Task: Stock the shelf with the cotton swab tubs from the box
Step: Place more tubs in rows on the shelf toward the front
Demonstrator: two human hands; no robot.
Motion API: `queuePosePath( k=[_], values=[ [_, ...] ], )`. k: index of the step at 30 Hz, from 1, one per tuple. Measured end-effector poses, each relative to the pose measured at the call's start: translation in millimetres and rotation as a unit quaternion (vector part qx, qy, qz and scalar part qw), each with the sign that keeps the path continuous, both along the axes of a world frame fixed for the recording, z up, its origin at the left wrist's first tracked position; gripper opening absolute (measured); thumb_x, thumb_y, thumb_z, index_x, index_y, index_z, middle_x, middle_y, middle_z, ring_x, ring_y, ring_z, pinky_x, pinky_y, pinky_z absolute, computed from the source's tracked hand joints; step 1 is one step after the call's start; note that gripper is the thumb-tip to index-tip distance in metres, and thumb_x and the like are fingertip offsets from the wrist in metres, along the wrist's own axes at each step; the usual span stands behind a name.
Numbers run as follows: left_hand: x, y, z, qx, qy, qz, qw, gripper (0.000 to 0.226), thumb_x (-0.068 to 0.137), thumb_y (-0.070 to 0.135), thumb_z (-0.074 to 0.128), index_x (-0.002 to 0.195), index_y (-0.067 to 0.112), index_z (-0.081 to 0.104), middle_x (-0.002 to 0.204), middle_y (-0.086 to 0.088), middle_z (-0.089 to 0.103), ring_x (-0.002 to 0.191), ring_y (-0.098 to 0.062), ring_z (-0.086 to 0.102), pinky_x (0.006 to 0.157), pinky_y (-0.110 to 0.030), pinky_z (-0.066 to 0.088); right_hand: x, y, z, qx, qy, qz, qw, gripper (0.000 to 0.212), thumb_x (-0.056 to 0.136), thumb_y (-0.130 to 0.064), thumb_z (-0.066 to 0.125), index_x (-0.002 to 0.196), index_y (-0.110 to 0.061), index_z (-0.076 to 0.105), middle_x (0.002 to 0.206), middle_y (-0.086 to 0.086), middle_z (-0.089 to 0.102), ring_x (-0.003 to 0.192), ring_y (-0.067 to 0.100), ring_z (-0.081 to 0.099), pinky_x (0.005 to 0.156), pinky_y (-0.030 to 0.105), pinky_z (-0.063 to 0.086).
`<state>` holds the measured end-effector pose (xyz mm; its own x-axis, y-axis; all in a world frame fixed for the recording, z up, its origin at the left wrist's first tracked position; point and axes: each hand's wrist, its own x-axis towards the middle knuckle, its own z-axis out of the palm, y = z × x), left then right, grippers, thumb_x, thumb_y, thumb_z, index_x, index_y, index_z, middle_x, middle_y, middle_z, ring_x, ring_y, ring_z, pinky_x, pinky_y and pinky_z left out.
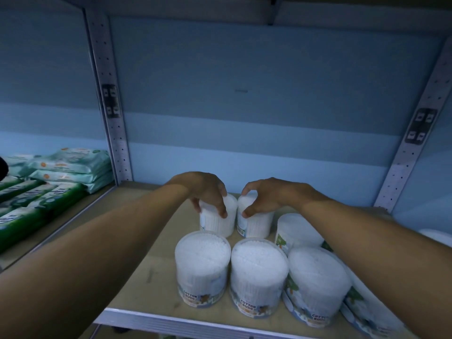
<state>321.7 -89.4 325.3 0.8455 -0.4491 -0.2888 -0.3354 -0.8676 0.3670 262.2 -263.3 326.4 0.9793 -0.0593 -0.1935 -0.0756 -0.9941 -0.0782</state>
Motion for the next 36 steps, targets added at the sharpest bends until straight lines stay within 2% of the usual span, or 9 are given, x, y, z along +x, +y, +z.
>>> queuePosePath(
  k=[9, 14, 17, 20, 22, 24, 29, 32, 36],
  values=[
    [-3.9, 4.2, -2.1, -0.002, -0.009, -0.003, 1.0, 0.07, 0.075, 0.035, 0.084, 0.136, 0.027, 0.052, 0.125, 0.001, 0.044, 0.104, -0.025, 0.063, 0.083, -0.033, 0.061, -4.8, 2.7, -0.3, 0.001, -0.004, 0.004, 1.0, 0.067, 0.08, -0.058, 0.073, 0.139, -0.04, 0.047, 0.142, -0.005, 0.05, 0.124, 0.019, 0.05, 0.093, 0.03, 0.043],
    [0.1, 8.5, -3.5, 0.012, -0.019, -0.005, 1.0, 0.079, 0.072, 0.044, 0.083, 0.14, 0.024, 0.047, 0.133, -0.002, 0.047, 0.104, -0.026, 0.064, 0.083, -0.035, 0.061, -5.0, 3.0, 1.9, 0.008, 0.002, 0.012, 1.0, 0.067, 0.08, -0.057, 0.073, 0.139, -0.041, 0.046, 0.145, -0.006, 0.048, 0.126, 0.019, 0.05, 0.096, 0.03, 0.043],
    [3.3, 10.6, -5.2, 0.017, -0.035, -0.008, 0.999, 0.096, 0.069, 0.05, 0.083, 0.149, 0.029, 0.035, 0.145, 0.001, 0.043, 0.114, -0.024, 0.059, 0.087, -0.035, 0.059, -2.9, 2.5, 1.8, 0.01, 0.004, 0.007, 1.0, 0.071, 0.079, -0.061, 0.073, 0.141, -0.041, 0.044, 0.147, -0.006, 0.047, 0.127, 0.019, 0.049, 0.098, 0.031, 0.043],
    [6.6, 11.6, -5.7, 0.002, -0.01, -0.013, 1.0, 0.101, 0.068, 0.049, 0.083, 0.152, 0.033, 0.029, 0.151, 0.005, 0.039, 0.129, -0.022, 0.048, 0.098, -0.036, 0.053, -1.7, 4.3, 3.3, 0.022, -0.006, -0.008, 1.0, 0.078, 0.076, -0.069, 0.07, 0.143, -0.039, 0.044, 0.145, -0.006, 0.047, 0.11, 0.016, 0.05, 0.088, 0.027, 0.043],
    [9.3, 13.7, -5.6, -0.001, 0.009, -0.02, 1.0, 0.103, 0.065, 0.049, 0.085, 0.151, 0.035, 0.031, 0.151, 0.006, 0.038, 0.131, -0.021, 0.046, 0.1, -0.035, 0.051, -1.6, 6.3, 6.3, 0.011, -0.004, -0.011, 1.0, 0.079, 0.077, -0.069, 0.07, 0.144, -0.035, 0.046, 0.144, -0.005, 0.048, 0.097, 0.015, 0.049, 0.082, 0.025, 0.042],
    [12.2, 15.2, -6.0, -0.011, 0.012, -0.022, 1.0, 0.102, 0.065, 0.045, 0.087, 0.151, 0.034, 0.033, 0.149, 0.005, 0.041, 0.13, -0.02, 0.048, 0.1, -0.034, 0.052, -1.6, 7.4, 8.6, -0.004, -0.003, -0.013, 1.0, 0.079, 0.078, -0.067, 0.071, 0.145, -0.031, 0.046, 0.143, -0.004, 0.048, 0.095, 0.015, 0.048, 0.084, 0.026, 0.045],
    [16.1, 14.5, -7.2, -0.026, 0.007, -0.015, 1.0, 0.1, 0.063, 0.041, 0.089, 0.149, 0.03, 0.038, 0.144, 0.004, 0.046, 0.118, -0.021, 0.058, 0.096, -0.032, 0.054, 3.2, 9.4, 8.6, -0.003, 0.005, -0.015, 1.0, 0.077, 0.077, -0.062, 0.075, 0.141, -0.029, 0.05, 0.141, -0.002, 0.049, 0.116, 0.021, 0.055, 0.094, 0.035, 0.054],
    [15.5, 13.4, -6.5, -0.014, 0.003, -0.006, 1.0, 0.1, 0.06, 0.045, 0.089, 0.146, 0.025, 0.042, 0.141, 0.003, 0.05, 0.113, -0.022, 0.062, 0.092, -0.033, 0.057, 6.3, 8.6, 8.1, 0.015, 0.013, -0.012, 1.0, 0.075, 0.074, -0.058, 0.079, 0.14, -0.032, 0.052, 0.14, -0.002, 0.048, 0.114, 0.023, 0.055, 0.091, 0.038, 0.057],
    [7.5, 11.8, -2.9, 0.002, -0.02, 0.001, 1.0, 0.081, 0.067, 0.045, 0.086, 0.134, 0.013, 0.054, 0.129, -0.003, 0.056, 0.106, -0.023, 0.063, 0.087, -0.035, 0.06, 9.1, 9.1, 7.4, 0.016, 0.021, 0.004, 1.0, 0.075, 0.074, -0.054, 0.081, 0.14, -0.037, 0.051, 0.143, -0.005, 0.044, 0.117, 0.022, 0.052, 0.091, 0.036, 0.056]
  ],
)
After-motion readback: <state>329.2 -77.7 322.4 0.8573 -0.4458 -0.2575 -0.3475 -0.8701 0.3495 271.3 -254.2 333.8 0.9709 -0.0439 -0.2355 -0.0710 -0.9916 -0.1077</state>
